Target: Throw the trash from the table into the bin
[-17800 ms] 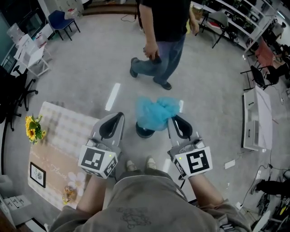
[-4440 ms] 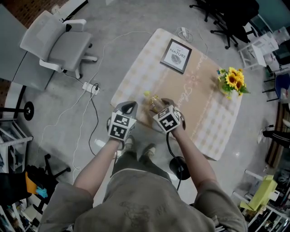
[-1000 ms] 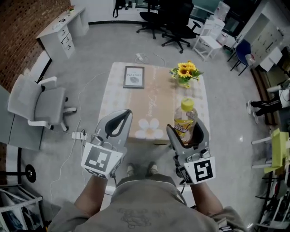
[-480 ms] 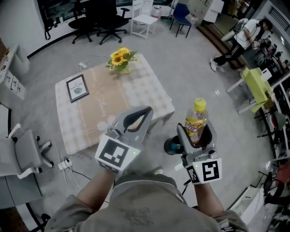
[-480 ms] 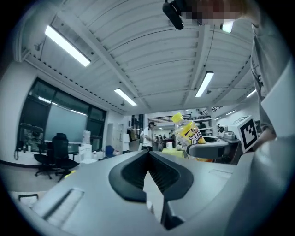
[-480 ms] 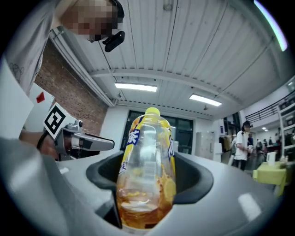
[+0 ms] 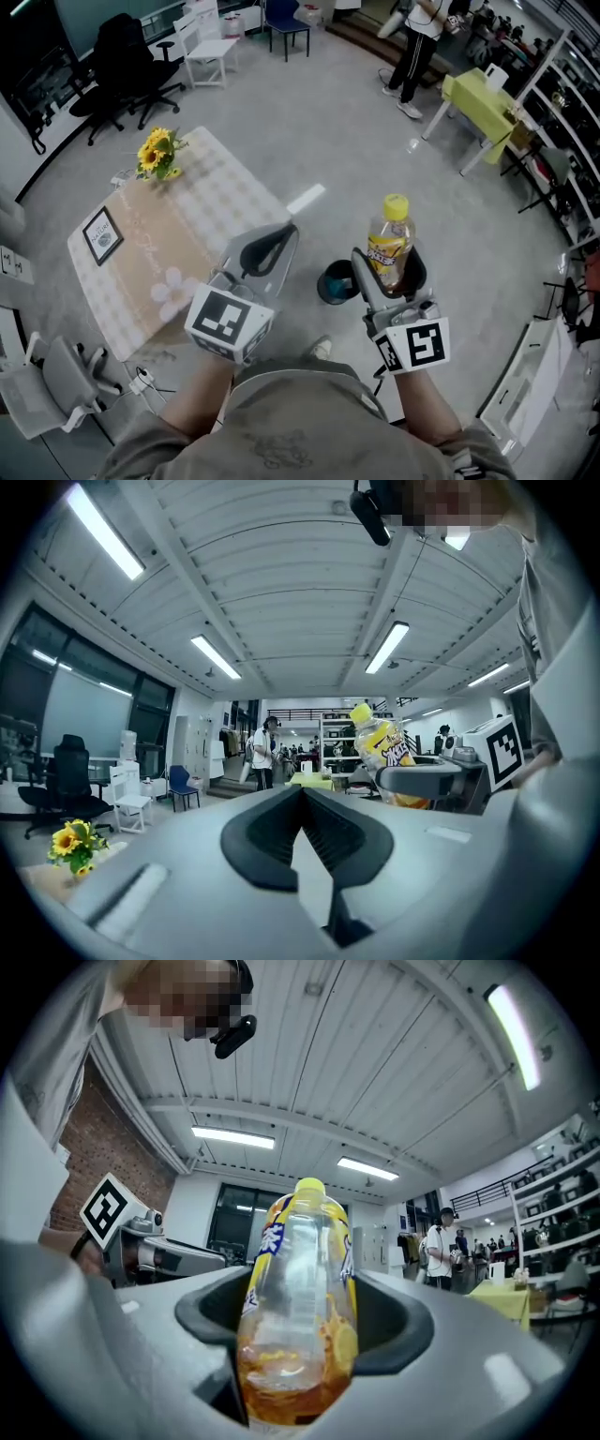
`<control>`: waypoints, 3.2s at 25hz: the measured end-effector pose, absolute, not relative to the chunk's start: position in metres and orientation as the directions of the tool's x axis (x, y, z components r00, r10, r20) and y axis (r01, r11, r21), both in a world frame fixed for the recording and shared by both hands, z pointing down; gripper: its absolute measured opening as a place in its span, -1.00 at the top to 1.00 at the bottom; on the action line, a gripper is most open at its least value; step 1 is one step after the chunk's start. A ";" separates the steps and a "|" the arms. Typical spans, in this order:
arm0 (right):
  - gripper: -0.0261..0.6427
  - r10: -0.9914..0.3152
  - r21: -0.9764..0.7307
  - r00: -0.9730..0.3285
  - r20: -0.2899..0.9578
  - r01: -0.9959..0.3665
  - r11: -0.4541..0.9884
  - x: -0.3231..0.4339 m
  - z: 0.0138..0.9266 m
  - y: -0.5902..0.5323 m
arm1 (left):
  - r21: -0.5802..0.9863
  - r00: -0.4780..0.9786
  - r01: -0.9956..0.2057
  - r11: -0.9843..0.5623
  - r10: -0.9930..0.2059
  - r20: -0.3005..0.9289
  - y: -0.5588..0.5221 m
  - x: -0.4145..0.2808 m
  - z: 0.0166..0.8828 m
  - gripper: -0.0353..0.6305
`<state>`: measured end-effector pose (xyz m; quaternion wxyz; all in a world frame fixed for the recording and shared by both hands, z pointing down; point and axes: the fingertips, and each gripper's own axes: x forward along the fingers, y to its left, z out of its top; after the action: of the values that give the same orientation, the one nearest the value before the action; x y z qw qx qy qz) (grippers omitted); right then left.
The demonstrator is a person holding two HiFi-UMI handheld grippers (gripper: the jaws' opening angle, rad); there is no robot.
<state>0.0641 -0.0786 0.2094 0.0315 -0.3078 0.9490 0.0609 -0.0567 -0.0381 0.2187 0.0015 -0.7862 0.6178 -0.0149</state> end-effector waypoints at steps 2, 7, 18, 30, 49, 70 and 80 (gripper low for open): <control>-0.05 -0.587 0.081 -0.804 -0.095 -0.594 0.800 0.089 0.211 -0.096 | -0.024 0.234 -0.972 -0.234 -0.972 0.027 -0.056 -0.036 0.216 0.87; -0.05 -0.597 0.053 -0.796 -0.101 -0.603 0.796 0.130 0.220 -0.129 | -0.030 0.224 -0.974 -0.225 -0.974 0.037 -0.094 -0.003 0.215 0.88; -0.05 -0.677 -0.033 -0.732 -0.072 -0.677 0.735 0.188 0.248 -0.176 | -0.033 0.337 -0.940 -0.341 -0.937 0.090 -0.154 0.060 0.232 0.88; -0.05 -0.782 0.010 -0.623 -0.030 -0.782 0.623 0.208 0.244 -0.187 | 0.005 0.486 -0.873 -0.487 -0.870 0.079 -0.191 0.076 0.232 0.88; -0.04 -0.805 -0.001 -0.593 0.028 -0.805 0.593 0.195 0.264 -0.219 | 0.046 0.530 -0.848 -0.529 -0.839 0.122 -0.230 0.070 0.257 0.87; -0.05 -0.732 -0.116 -0.597 0.328 -0.795 0.596 0.175 0.453 -0.317 | 0.171 0.527 -0.848 -0.502 -0.761 0.378 -0.328 0.069 0.456 0.88; -0.05 -0.614 -0.193 -0.576 0.539 -0.795 0.575 0.169 0.714 -0.337 | 0.286 0.539 -0.837 -0.467 -0.608 0.583 -0.343 0.074 0.723 0.87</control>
<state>0.1686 -0.3373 0.7137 -0.2121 -0.4087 0.8618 -0.2128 0.0740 -0.3433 0.7228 -0.2790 -0.8316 0.4342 -0.2051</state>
